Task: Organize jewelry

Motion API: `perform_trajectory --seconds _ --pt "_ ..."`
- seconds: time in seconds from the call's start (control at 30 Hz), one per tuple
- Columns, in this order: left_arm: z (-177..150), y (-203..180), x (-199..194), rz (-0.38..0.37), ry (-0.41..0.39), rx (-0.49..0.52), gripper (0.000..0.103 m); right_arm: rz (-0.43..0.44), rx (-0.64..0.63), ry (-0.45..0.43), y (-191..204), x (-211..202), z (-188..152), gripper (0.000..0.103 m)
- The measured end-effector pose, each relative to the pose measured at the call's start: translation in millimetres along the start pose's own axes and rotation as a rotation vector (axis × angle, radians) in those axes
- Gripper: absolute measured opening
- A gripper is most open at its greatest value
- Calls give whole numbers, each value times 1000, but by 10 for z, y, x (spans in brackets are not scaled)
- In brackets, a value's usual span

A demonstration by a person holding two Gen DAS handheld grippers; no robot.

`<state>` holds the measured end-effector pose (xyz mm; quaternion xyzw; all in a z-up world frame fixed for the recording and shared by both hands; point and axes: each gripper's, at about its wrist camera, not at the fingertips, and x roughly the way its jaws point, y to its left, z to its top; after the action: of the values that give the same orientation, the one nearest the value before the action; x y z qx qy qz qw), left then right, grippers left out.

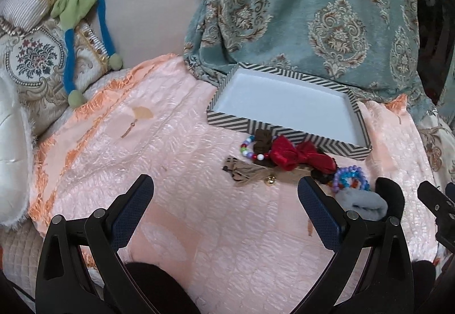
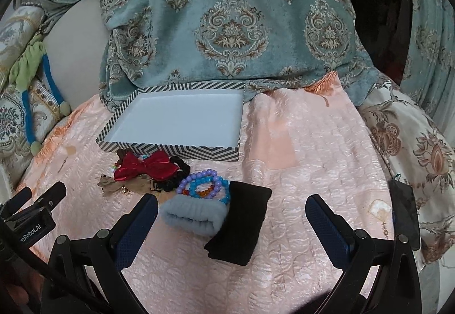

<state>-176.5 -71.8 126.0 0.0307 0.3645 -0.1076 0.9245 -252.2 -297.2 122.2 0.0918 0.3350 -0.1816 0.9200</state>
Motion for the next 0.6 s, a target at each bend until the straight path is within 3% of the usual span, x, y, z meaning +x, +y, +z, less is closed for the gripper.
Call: perform_trajectory --seconds 0.6 --pt "7 -164 -36 3 7 25 102 -3 -14 -16 -1 -52 -41 103"
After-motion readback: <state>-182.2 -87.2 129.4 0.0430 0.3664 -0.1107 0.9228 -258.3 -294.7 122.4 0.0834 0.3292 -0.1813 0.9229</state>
